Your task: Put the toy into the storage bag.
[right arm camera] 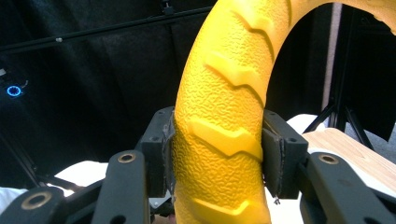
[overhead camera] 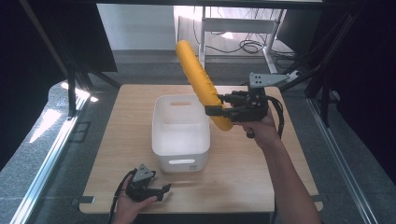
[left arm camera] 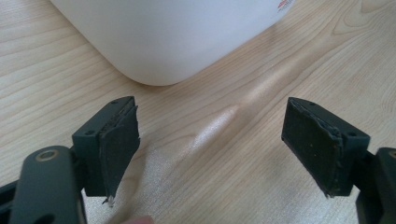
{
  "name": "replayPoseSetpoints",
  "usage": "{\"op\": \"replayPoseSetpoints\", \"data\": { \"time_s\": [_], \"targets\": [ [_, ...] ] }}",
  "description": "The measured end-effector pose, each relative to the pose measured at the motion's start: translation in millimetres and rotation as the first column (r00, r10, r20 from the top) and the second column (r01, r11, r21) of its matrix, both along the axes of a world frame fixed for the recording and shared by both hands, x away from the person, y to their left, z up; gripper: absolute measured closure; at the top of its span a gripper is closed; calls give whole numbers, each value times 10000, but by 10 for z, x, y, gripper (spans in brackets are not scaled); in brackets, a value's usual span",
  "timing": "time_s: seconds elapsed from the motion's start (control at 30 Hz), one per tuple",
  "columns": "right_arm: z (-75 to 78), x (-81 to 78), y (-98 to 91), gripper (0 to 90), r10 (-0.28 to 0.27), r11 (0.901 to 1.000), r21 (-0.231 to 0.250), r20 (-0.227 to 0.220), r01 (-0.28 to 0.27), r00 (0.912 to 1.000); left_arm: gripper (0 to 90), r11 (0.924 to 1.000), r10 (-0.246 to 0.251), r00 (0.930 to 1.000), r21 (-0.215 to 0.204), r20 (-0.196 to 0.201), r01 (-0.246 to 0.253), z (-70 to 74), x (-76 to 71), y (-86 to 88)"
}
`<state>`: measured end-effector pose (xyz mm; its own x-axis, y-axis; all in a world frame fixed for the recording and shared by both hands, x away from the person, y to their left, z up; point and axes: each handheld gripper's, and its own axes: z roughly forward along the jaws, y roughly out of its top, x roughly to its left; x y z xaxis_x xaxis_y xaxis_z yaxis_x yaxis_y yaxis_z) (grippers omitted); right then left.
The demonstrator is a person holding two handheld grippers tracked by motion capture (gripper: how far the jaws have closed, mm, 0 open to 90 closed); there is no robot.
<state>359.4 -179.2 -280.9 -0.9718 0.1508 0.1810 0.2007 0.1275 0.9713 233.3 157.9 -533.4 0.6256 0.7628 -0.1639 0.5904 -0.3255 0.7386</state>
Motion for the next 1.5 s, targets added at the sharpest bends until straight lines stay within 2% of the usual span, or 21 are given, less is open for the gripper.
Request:
{"op": "replayPoseSetpoints", "data": {
  "time_s": [0.27, 0.53, 0.83, 1.5],
  "targets": [
    [-22, -13, 84, 519, 187, 9998, -7, -75, -187, 9998, 191, 10000, 5, 10000, 14, -12, -5, 1, -2, -3],
    [-42, -37, 211, 519, 681, 9977, 11, -212, -681, 9975, 191, 10000, 17, 10000, 0, -8, -17, 3, -2, 1],
    [-110, -33, 344, 519, 987, 9950, -98, -389, -991, 9944, 191, 10000, 15, 10000, 26, -5, -15, 2, -2, 5],
    [-210, -27, 489, 519, 1315, 9909, -205, -650, -1331, 9892, 191, 10000, 31, 10000, 22, -27, -31, -1, -2, 6]
  ]
}}
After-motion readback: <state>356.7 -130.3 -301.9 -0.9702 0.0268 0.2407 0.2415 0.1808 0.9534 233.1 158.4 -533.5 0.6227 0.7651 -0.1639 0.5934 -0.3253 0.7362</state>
